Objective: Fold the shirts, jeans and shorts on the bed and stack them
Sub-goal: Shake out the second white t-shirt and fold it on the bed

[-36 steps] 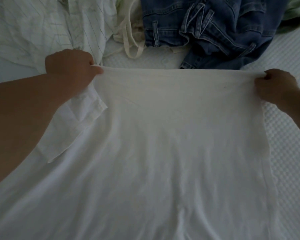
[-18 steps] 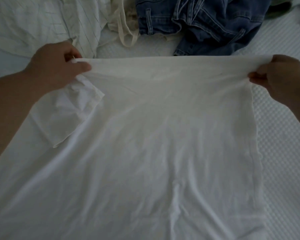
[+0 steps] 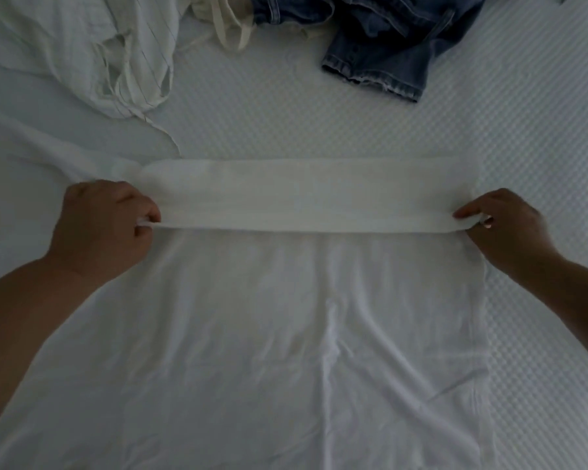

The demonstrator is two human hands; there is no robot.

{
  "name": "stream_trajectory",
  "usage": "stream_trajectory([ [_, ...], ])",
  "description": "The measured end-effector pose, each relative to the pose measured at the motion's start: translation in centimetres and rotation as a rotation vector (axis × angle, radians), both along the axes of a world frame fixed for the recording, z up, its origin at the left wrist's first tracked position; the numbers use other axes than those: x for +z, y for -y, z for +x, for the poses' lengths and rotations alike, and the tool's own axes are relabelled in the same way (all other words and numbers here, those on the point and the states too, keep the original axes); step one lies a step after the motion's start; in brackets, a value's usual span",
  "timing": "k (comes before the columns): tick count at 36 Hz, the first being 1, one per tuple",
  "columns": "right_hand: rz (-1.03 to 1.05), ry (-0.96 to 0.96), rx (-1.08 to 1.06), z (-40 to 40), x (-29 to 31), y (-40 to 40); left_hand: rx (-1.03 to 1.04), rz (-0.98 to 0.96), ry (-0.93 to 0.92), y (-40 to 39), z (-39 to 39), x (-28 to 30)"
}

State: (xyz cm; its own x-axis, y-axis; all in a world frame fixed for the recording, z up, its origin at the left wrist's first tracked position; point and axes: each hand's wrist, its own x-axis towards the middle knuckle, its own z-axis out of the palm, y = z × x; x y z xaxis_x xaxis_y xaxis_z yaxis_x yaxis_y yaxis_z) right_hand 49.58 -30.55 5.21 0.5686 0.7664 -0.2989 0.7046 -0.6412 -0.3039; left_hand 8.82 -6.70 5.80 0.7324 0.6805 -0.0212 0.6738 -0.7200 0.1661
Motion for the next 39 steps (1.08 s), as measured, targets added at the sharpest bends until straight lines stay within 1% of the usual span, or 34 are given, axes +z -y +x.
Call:
stream_trajectory([
  [3, 0.010, 0.080, 0.018, -0.4, -0.2, 0.3, 0.004, 0.078, -0.057, 0.5, 0.0, -0.9],
  [5, 0.029, 0.118, 0.021, -0.6, 0.0, 0.4, 0.008, 0.077, -0.068, 0.5, 0.0, -0.8],
  [8, -0.005, 0.134, 0.042, -1.1, 0.4, 0.7, 0.034, 0.017, -0.077, 0.7, -0.3, -0.2],
  [11, -0.100, 0.102, 0.039, -2.1, 0.9, 0.8, 0.091, -0.076, -0.090, 1.5, -0.2, 0.4],
  [14, -0.086, 0.158, 0.049, -3.6, 1.7, 0.3, 0.142, -0.147, -0.005, 2.6, -0.5, 1.1],
  [16, -0.038, 0.151, 0.066, -5.7, 2.5, -0.3, 0.221, -0.144, 0.081, 3.6, -1.3, 1.7],
  [18, 0.011, 0.072, 0.096, -8.7, 3.3, -0.9, 0.352, -0.157, 0.120, 4.7, -2.3, 2.2],
  [19, 0.026, 0.018, 0.113, -10.4, 3.6, -1.3, 0.437, -0.201, 0.128, 5.2, -2.9, 2.3],
  [21, 0.043, -0.088, 0.151, -14.0, 4.0, -2.1, 0.627, -0.336, 0.140, 5.8, -4.1, 2.4],
  [23, 0.054, -0.207, 0.151, -17.4, 4.2, -3.2, 0.774, -0.486, 0.105, 5.7, -5.2, 2.2],
  [26, 0.040, -0.379, 0.098, -22.5, 3.9, -5.2, 0.907, -0.657, 0.093, 4.4, -6.5, 1.8],
  [29, -0.026, -0.480, 0.048, -27.1, 2.5, -7.6, 1.031, -0.799, 0.171, 2.0, -7.6, 0.6],
  [30, -0.053, -0.512, 0.019, -28.5, 1.9, -8.5, 1.069, -0.875, 0.233, 1.2, -7.7, 0.3],
  [32, -0.075, -0.580, -0.096, -30.8, 0.5, -10.3, 1.154, -1.034, 0.428, -0.4, -7.7, -0.4],
  [34, -0.059, -0.627, -0.244, -32.7, -0.5, -12.2, 1.262, -1.173, 0.585, -1.6, -7.8, -1.0],
  [36, -0.021, -0.681, -0.421, -34.0, -1.0, -14.0, 1.277, -1.267, 0.654, -2.2, -7.5, -1.6],
  [39, 0.058, -0.793, -0.636, -35.6, -1.3, -16.0, 1.262, -1.326, 0.669, -2.6, -7.0, -2.2],
])
